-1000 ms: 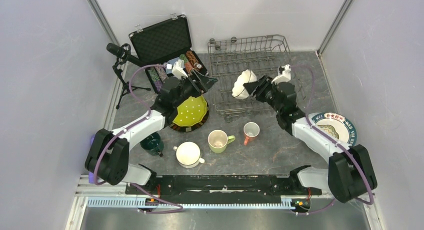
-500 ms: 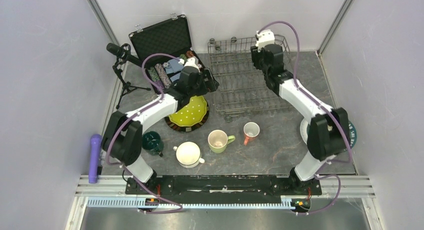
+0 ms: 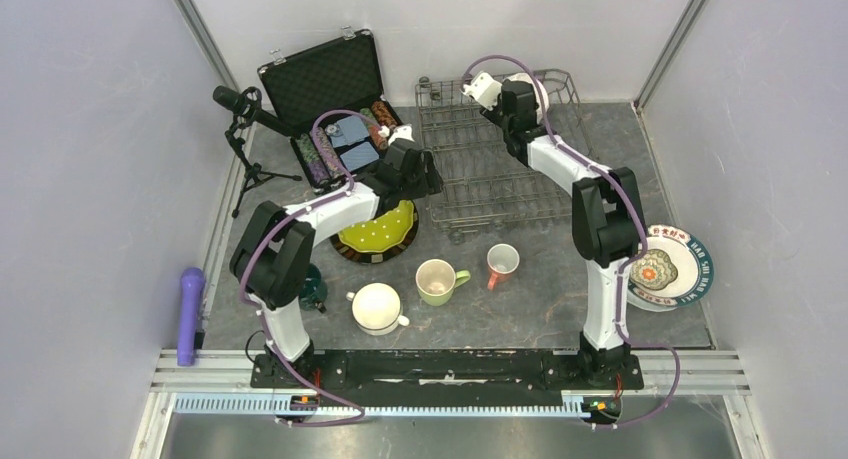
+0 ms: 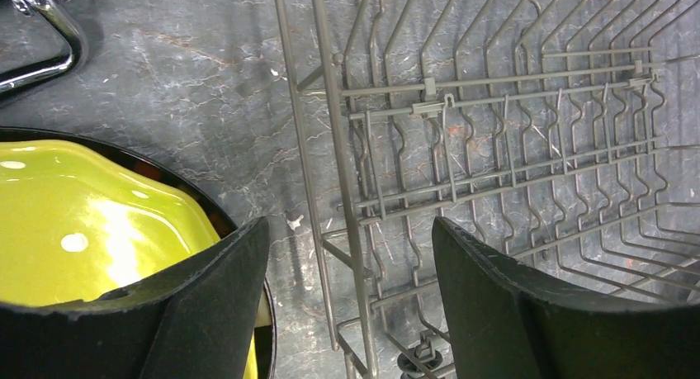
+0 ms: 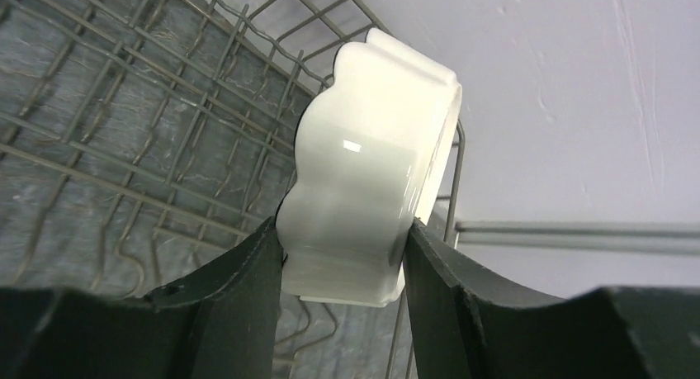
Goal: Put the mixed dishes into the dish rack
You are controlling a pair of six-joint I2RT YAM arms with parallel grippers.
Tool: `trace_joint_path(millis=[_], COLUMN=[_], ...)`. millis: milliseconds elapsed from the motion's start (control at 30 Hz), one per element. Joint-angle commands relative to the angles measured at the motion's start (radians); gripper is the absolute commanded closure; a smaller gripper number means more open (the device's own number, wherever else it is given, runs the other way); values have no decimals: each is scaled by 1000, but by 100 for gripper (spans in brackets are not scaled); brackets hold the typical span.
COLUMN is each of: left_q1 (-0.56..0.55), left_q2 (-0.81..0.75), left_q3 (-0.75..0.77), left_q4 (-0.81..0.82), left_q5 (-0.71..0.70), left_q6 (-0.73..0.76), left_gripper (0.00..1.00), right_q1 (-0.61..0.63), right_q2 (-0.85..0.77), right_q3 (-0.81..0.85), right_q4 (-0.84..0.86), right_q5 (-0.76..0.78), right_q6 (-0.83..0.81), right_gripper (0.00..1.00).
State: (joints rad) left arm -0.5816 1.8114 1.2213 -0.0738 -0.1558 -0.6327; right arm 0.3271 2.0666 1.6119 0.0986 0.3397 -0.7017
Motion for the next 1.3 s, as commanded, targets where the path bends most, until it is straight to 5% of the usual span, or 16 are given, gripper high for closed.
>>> trace_joint_path(millis=[0,200,367,667,700,800,933,1267], left_q1=[-7,-7,-11,-11,-11,-11,-12,-11], left_q2=[-4,-27,-84,-156,-162,-159,-163,-184], left_q3=[4,-30,-124,-179,-185,-185,-181,-181], left_q4=[47,52,116,118,125,128,124,124], left_q5=[-26,10,37,40,44,52,62,88], left_q6=[15,15,-18,-17,-20,-19,-21,-34], left_gripper=[23,29,30,16,15,14,13,12], right_q1=[-23,-33,-59,-59,-60,-56,-51,-49], right_q2=[51,180,296,365,354,309,282,130], right_q3=[155,175,300,285,263,153,127,3], right_q4=[135,317,296,311,318,443,458,386], right_q5=[-72,-16,-68,-69,-77,-43,24,-76], right_q6=[-216,-396,-383,-453,-455,-436,-392,-259], right_gripper=[100,100,100,97,92,52,20,2])
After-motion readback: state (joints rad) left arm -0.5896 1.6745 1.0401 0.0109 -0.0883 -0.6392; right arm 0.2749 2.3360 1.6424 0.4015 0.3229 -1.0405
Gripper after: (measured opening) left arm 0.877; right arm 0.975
